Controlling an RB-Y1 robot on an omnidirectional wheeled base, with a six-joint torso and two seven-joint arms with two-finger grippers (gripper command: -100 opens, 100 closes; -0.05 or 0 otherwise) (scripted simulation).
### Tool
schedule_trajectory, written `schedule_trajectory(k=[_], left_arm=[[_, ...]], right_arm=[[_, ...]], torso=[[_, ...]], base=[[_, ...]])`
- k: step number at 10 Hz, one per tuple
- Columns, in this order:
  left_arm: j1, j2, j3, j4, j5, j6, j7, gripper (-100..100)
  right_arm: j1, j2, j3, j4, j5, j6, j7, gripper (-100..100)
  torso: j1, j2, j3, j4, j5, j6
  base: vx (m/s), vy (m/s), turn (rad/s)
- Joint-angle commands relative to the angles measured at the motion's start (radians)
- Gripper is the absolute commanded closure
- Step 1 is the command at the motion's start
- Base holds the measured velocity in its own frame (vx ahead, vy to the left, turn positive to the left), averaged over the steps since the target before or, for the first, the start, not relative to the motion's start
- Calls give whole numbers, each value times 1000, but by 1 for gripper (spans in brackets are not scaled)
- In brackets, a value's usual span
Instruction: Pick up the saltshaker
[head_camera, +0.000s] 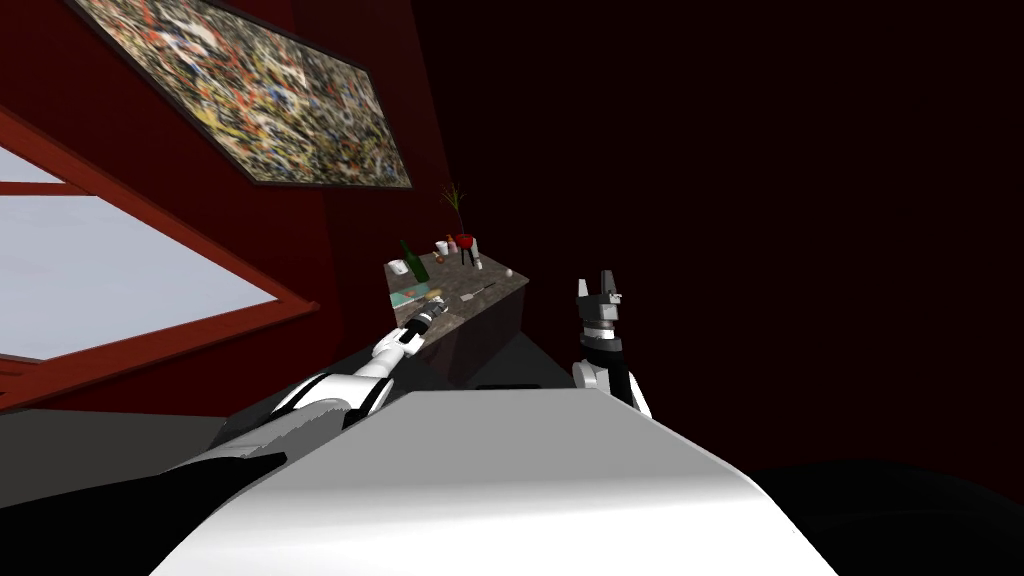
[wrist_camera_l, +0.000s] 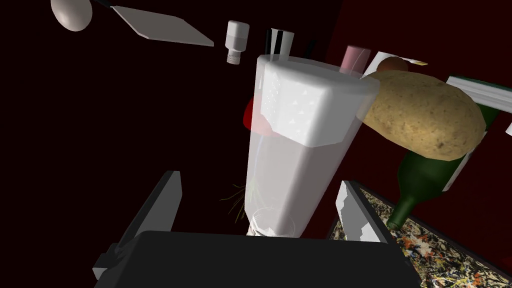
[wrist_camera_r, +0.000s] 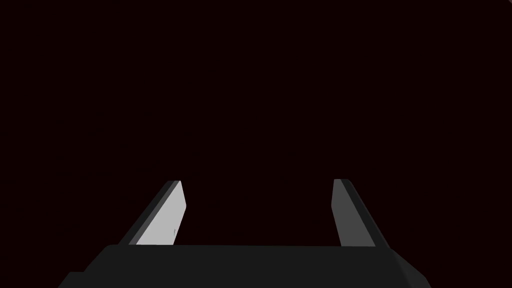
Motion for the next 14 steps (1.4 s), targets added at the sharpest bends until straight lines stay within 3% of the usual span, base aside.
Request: schedule_trajectory(k=[1,2,3,7,8,9,10,11,14], left_arm=[[-7,-5,2,33,0,-3,-5,-100],[-4,-3,1,22,0,-2,-1,-100],[-4,-3,1,25,0,-3,-3,100],[-4,-3,1,24,0,-3,-3,100],[-4,-3,1,24,0,-3,-3,0],[46,-16,8,-26,-31,18,16,100],[52,-16,8,-54,-31,18,16,100],[95,-27,15,-87,-62,39,36,100],[171,-38,21,-206,-92,61,56,100]], right_arm=[[0,0,0,0,0,0,0,0],[0,0,0,0,0,0,0,0],[0,0,0,0,0,0,0,0],[0,0,0,0,0,0,0,0],[0,0,0,0,0,0,0,0],[0,0,0,0,0,0,0,0],[0,0,0,0,0,0,0,0],[0,0,0,0,0,0,0,0],[0,0,0,0,0,0,0,0]], torso=[[0,0,0,0,0,0],[0,0,0,0,0,0],[0,-1,0,0,0,0],[0,-1,0,0,0,0],[0,-1,0,0,0,0],[0,0,0,0,0,0],[2,-2,-2,-3,2,-2],[3,-3,-4,-4,3,-1],[6,-6,-8,-11,8,-3]], base=[[0,0,0],[0,0,0],[0,0,0],[0,0,0],[0,0,0],[55,24,59],[60,18,44],[64,19,49],[68,20,44]])
